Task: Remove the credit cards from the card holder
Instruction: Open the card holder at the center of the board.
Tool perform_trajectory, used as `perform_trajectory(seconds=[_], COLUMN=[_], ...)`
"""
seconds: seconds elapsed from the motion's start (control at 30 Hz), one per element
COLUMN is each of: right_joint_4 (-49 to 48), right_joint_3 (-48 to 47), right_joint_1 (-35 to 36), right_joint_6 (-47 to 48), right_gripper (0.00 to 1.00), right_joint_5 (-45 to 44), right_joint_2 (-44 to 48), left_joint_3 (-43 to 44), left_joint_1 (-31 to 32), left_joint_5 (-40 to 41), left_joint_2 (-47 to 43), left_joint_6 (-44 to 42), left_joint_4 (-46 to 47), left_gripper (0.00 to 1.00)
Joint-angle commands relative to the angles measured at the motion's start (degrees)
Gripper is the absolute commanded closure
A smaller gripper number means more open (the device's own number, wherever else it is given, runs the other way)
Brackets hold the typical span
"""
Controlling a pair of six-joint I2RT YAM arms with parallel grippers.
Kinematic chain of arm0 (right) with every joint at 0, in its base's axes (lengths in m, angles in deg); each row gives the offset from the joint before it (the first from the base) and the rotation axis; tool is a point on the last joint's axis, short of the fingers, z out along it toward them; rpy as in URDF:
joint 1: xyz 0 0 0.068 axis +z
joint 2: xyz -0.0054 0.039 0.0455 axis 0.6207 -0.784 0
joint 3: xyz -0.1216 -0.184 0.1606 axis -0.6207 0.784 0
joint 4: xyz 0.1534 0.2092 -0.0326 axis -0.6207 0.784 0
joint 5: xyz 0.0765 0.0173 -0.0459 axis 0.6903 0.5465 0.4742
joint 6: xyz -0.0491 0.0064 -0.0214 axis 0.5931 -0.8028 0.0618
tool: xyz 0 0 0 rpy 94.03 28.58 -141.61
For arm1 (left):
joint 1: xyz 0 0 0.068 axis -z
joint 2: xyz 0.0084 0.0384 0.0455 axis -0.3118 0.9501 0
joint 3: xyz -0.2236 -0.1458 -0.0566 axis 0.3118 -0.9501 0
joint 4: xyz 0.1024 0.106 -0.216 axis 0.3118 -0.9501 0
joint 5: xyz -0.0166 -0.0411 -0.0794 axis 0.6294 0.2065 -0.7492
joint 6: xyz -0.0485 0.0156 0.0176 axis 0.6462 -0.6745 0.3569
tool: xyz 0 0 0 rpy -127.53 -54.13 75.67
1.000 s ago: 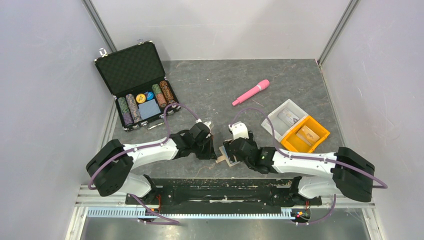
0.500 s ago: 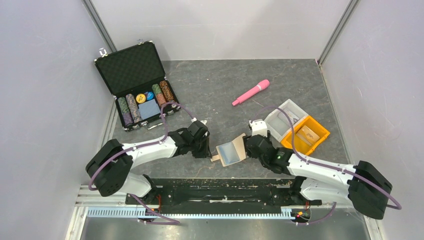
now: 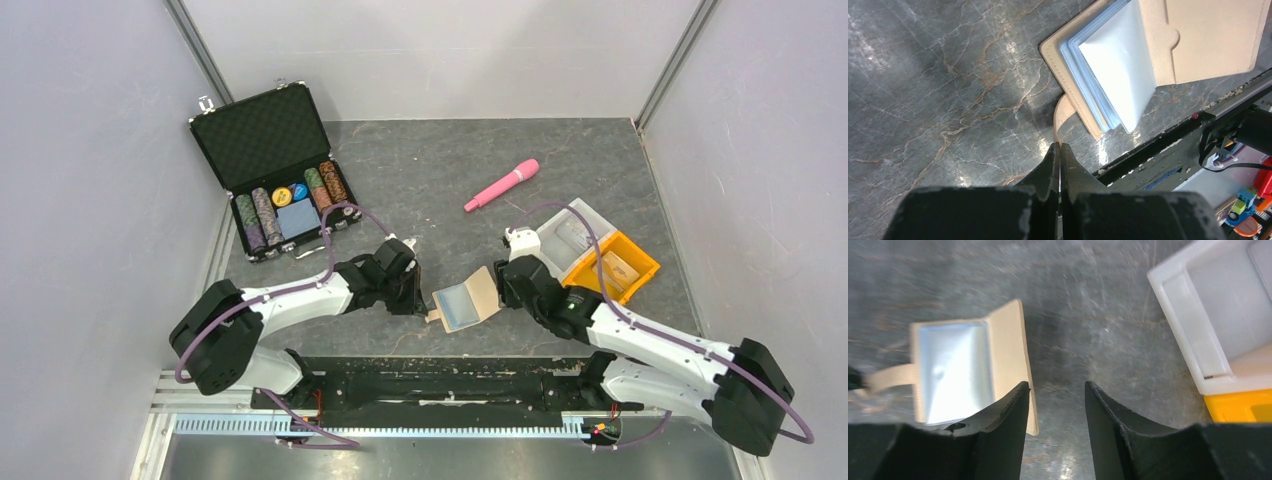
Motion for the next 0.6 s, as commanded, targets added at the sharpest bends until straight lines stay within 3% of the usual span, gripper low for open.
perform_trajectory(seconds=[0.0, 0.23, 0.37, 0.57], right_joint_4=[1.3, -12.3, -19.8, -20.8], right_joint_3=[-6.3, -3.2, -1.1, -2.7], right_joint_1=[-0.2, -0.1, 1.6, 5.5], right_joint_6=[1.0, -1.7, -4.2, -3.6], right_gripper=[0.55, 0.64, 0.65, 0.52], right_joint_5=[5.1, 17.5, 22.8, 19.1], right_joint_2=[4.1, 9.4, 5.0, -5.9], left_joint_3=[1.2, 0.0, 0.0, -0.2], left_joint_1=[-0.3, -0.3, -0.3, -0.2], left_joint_5=[-1.7, -3.1, -3.3, -3.3], left_joint_2=[-2.5, -2.5, -3.1, -3.8], left_joint_6=[-1.1, -0.1, 0.0, 0.1], left_joint_4=[3.0, 5.0, 5.1, 5.1], left_gripper=[0.98, 0.98, 0.98, 0.98])
